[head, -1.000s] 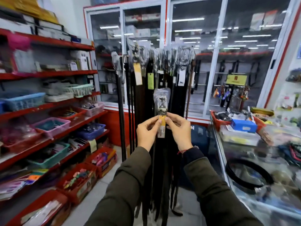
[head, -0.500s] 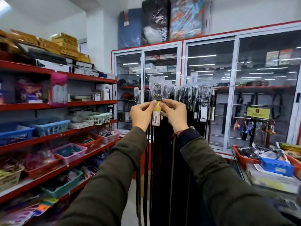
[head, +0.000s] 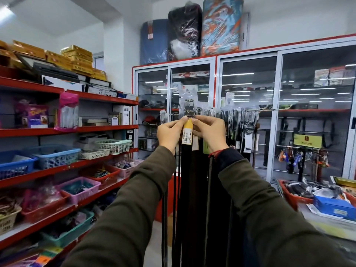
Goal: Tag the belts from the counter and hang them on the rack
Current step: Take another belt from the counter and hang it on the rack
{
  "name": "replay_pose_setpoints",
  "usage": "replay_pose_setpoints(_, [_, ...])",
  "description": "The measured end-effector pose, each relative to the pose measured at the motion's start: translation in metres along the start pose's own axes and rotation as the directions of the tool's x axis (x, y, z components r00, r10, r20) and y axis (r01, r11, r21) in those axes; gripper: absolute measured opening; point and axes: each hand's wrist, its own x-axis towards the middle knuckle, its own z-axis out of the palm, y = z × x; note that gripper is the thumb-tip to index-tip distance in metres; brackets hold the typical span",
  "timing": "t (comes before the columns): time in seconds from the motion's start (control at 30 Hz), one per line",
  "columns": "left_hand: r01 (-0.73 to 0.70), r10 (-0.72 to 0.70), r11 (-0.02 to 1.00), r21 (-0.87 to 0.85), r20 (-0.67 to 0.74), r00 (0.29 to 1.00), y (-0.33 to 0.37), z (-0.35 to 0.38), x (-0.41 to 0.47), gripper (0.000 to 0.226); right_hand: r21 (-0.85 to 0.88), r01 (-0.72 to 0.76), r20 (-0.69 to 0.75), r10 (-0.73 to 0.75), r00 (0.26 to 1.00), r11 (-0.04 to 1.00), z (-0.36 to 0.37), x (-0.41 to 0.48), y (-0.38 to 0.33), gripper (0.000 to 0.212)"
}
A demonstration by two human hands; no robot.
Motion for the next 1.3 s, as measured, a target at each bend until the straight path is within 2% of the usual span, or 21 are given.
replay_pose_setpoints(0.13, [0.012,-0.012,1.0,0.005,-0.027,1.0,-0.003,0.001,0.001,0.033,-0.037,-0.03,-0.009,0.03,1.0,0.999,0.0,0.005,0.007,0.026])
replay_pose_setpoints(0.33, [0.051,-0.054,0.991,0.121,0.015,0.998,-0.023,0.005,0.009,0.028,-0.259,0.004,-0.051,-0.018,0.999,0.966,-0.006,0.016,0.028,0.027])
replay_pose_setpoints(0.4, [-0.028,0.026,0.981,0.193,0.013,1.0,-0.024,0.01,-0.002,0.023,-0.394,0.092,-0.033,-0.114,0.993,0.915,-0.009,0.014,0.039,0.028])
replay_pose_setpoints(0.47, [-0.145,0.152,0.953,0.267,-0.005,0.988,-0.03,0.015,-0.014,0.031,-0.502,0.183,-0.026,-0.226,0.974,0.845,-0.015,0.002,0.044,0.027])
replay_pose_setpoints(0.57, [-0.28,0.295,0.872,0.401,0.023,0.955,-0.049,0.025,-0.035,0.052,-0.553,0.243,-0.096,-0.35,0.932,0.797,-0.032,-0.018,0.055,0.026])
replay_pose_setpoints(0.67, [-0.368,0.38,0.69,0.623,0.121,0.917,-0.078,0.038,-0.061,0.074,-0.593,0.246,-0.128,-0.392,0.911,0.767,-0.062,-0.037,0.076,0.027])
replay_pose_setpoints(0.73, [-0.435,0.434,0.581,0.688,0.19,0.88,-0.094,0.048,-0.084,0.076,-0.663,0.216,-0.129,-0.393,0.91,0.717,-0.086,-0.053,0.091,0.032])
replay_pose_setpoints(0.8, [-0.495,0.421,0.548,0.674,0.289,0.86,-0.113,0.061,-0.108,0.072,-0.754,0.176,-0.122,-0.399,0.909,0.632,-0.114,-0.071,0.105,0.04])
replay_pose_setpoints(0.97, [-0.524,0.278,0.59,0.614,0.455,0.846,-0.173,0.102,-0.172,0.065,-0.869,-0.024,-0.193,-0.293,0.936,0.494,-0.198,-0.123,0.143,0.053])
replay_pose_setpoints(1.07, [-0.513,0.178,0.612,0.602,0.527,0.831,-0.209,0.13,-0.209,0.064,-0.86,-0.215,-0.327,-0.176,0.929,0.463,-0.252,-0.153,0.163,0.061])
replay_pose_setpoints(1.13, [-0.505,0.097,0.628,0.592,0.585,0.805,-0.231,0.15,-0.234,0.062,-0.808,-0.367,-0.445,-0.068,0.893,0.462,-0.288,-0.174,0.174,0.067])
replay_pose_setpoints(1.2, [-0.504,0.021,0.652,0.566,0.651,0.759,-0.25,0.172,-0.259,0.06,-0.675,-0.554,-0.594,0.086,0.8,0.487,-0.323,-0.195,0.181,0.074])
replay_pose_setpoints(1.3, [-0.511,-0.09,0.674,0.533,0.746,0.659,-0.273,0.204,-0.291,0.057,-0.332,-0.809,-0.789,0.328,0.52,0.484,-0.367,-0.22,0.183,0.082])
